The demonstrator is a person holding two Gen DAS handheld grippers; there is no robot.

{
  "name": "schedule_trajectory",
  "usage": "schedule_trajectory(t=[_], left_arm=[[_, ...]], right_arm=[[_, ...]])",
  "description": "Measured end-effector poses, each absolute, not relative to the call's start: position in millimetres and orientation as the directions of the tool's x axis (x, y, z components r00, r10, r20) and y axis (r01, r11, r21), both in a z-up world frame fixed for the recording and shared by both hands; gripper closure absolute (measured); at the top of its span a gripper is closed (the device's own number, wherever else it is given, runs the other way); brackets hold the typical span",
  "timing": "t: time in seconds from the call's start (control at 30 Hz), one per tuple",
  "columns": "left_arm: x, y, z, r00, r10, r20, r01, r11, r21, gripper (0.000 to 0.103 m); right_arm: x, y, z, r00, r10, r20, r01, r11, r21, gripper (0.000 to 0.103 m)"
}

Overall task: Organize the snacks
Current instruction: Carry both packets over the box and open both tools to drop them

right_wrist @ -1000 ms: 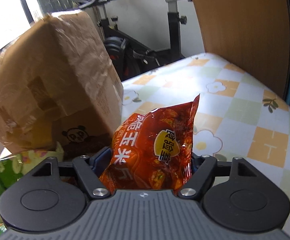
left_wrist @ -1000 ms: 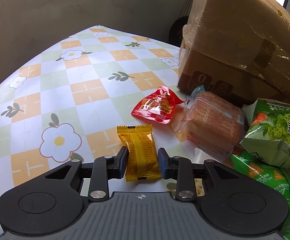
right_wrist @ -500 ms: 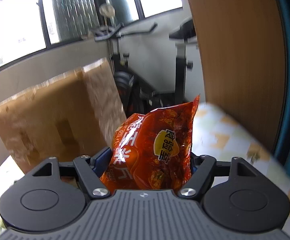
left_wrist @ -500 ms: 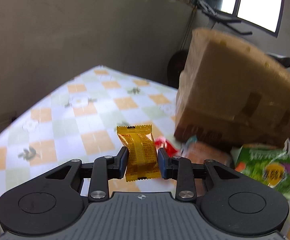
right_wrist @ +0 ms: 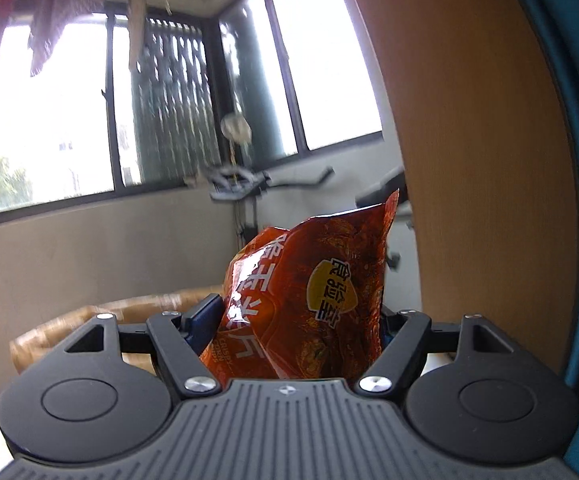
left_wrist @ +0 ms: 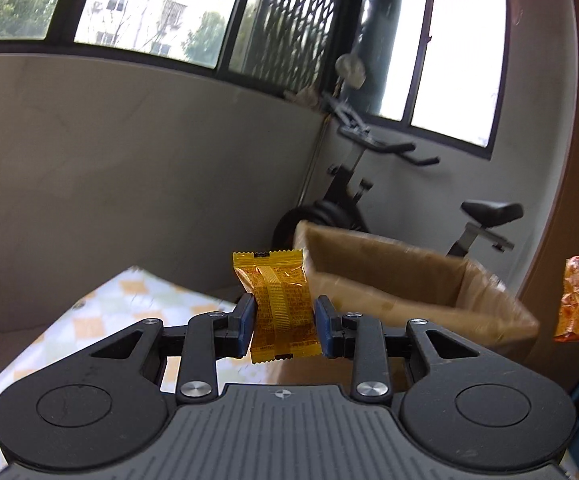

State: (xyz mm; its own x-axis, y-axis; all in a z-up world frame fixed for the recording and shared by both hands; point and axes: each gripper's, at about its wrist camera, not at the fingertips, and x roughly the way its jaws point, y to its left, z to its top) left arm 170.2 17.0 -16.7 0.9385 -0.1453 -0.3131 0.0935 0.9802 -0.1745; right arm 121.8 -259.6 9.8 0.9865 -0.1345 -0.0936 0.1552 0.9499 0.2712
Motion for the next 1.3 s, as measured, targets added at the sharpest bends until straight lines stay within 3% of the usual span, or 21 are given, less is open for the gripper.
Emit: schedule_trajectory(t=[0.27, 0.77, 0.87, 0.93, 1.3], left_arm=[[222, -36, 14, 0.938, -0.229, -0.258, 0.198, 0.970, -0.141, 0.069], [312, -81, -17, 0.878, -0.263, -0.400, 0.252, 0.964, -0.080, 0.068], [312, -79, -22, 0.877, -0.255, -0.407, 0.253, 0.966, -0.058, 0.057], [302, -73, -21, 0.882, -0.255, -0.396, 0.255, 0.965, -0.052, 0.042], [276, -55, -11, 0.877, -0.267, -0.399, 0.264, 0.962, -0.064, 0.038]], right_arm=[[184, -238, 33, 0.998, -0.020, -0.054, 0.032, 0.972, 0.233, 0.028], [270, -195, -5, 0.944, 0.098, -0.314, -0.073, 0.993, 0.090, 0.026], [270, -199, -7, 0.938, 0.099, -0.331, -0.072, 0.993, 0.092, 0.023], [268, -201, -7, 0.939, 0.101, -0.329, -0.070, 0.992, 0.105, 0.015], [231, -215, 10, 0.950, 0.117, -0.288, -0.066, 0.981, 0.181, 0.007]])
